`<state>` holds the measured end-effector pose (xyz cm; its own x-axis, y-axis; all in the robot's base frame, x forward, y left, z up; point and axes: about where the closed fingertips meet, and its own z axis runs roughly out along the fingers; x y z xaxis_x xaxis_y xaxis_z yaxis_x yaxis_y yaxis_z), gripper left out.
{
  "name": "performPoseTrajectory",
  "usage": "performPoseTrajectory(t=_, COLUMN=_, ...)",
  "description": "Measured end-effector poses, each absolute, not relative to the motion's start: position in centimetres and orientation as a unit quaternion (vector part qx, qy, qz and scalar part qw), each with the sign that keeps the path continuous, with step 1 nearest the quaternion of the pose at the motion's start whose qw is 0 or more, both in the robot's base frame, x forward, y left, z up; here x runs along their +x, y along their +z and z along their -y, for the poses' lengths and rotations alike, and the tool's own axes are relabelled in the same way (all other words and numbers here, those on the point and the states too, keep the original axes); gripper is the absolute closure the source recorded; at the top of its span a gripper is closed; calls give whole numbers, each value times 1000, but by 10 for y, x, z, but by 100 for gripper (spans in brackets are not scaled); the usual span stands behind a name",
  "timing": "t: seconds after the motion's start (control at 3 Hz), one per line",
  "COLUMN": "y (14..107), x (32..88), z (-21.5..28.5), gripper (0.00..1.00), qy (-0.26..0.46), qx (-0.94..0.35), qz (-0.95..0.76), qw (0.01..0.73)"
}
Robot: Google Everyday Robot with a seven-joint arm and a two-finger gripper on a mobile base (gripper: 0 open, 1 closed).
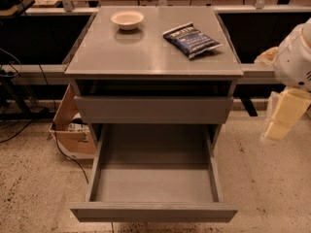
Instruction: Close middle drawer
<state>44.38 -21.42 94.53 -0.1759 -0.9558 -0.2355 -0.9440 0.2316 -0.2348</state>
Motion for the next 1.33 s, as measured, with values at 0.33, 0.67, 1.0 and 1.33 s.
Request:
performPoseTrajectory(t=0.33, y=887, x=453, z=211, gripper=0, qy=16, qx=-647, qz=-742, qw=175)
performPoseTrajectory(t=0.67, y=832, x=458, z=212, gripper=0, qy=47, qx=-672, qz=-718, qw=178)
performPoseTrajectory(t=1.0, y=779, x=455, z=222, gripper=0, qy=73, qx=-682, qz=-707, qw=172)
performPoseTrajectory(t=1.33, y=731, x=443, z=235, gripper=0, qy=98, qx=-682, qz=-706, qw=161)
